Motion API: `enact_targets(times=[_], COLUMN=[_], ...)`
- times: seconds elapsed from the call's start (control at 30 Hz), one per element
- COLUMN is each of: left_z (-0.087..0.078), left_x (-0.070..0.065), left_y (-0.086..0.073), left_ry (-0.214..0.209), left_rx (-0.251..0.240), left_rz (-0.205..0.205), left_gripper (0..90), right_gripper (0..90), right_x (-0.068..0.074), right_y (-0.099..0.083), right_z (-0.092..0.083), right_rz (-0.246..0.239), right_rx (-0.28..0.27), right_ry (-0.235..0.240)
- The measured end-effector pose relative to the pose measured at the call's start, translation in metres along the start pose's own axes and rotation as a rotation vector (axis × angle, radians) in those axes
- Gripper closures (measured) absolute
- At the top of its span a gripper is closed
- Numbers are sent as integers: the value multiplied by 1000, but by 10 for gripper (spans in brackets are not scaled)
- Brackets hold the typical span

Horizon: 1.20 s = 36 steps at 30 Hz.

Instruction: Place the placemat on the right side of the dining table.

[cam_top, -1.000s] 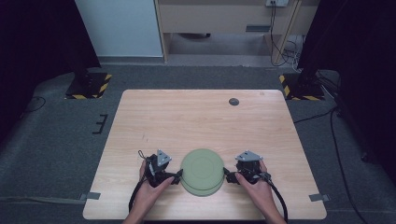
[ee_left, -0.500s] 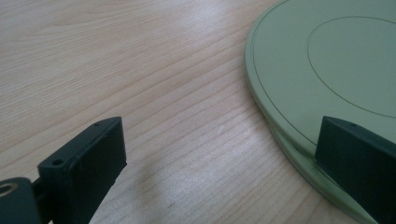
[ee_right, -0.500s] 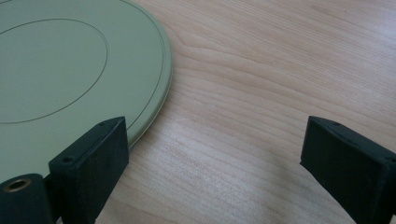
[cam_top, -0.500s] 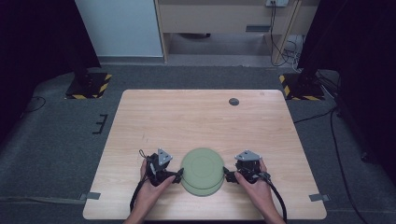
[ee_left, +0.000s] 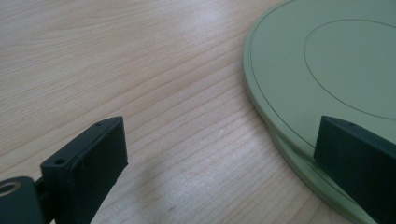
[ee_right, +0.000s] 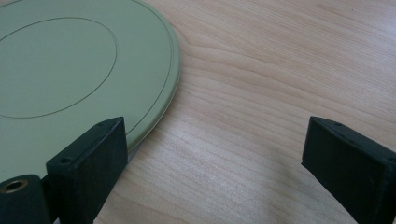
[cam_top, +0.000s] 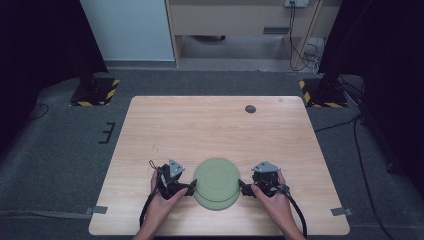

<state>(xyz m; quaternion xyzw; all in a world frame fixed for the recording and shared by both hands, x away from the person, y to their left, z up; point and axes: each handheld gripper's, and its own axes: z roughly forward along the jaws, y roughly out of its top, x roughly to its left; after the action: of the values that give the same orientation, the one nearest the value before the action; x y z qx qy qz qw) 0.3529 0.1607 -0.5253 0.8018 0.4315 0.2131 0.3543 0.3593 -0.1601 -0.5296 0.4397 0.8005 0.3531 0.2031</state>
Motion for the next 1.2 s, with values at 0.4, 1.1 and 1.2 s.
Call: enact_targets(times=[0.4, 1.1, 1.2], left_z=[-2, 5, 4], left_x=[2, 1, 1], left_y=[0, 0, -2], left_ry=[21, 19, 20], left_rx=[-2, 14, 22], left_rz=[-1, -6, -8], left_gripper=[36, 28, 29], right_gripper=[80, 80, 77], right_x=[-1, -3, -2], right_y=[1, 1, 0], right_z=[-1, 2, 0], right_rz=[9, 20, 16], right_rx=[-13, -12, 1], right_ry=[-3, -17, -5])
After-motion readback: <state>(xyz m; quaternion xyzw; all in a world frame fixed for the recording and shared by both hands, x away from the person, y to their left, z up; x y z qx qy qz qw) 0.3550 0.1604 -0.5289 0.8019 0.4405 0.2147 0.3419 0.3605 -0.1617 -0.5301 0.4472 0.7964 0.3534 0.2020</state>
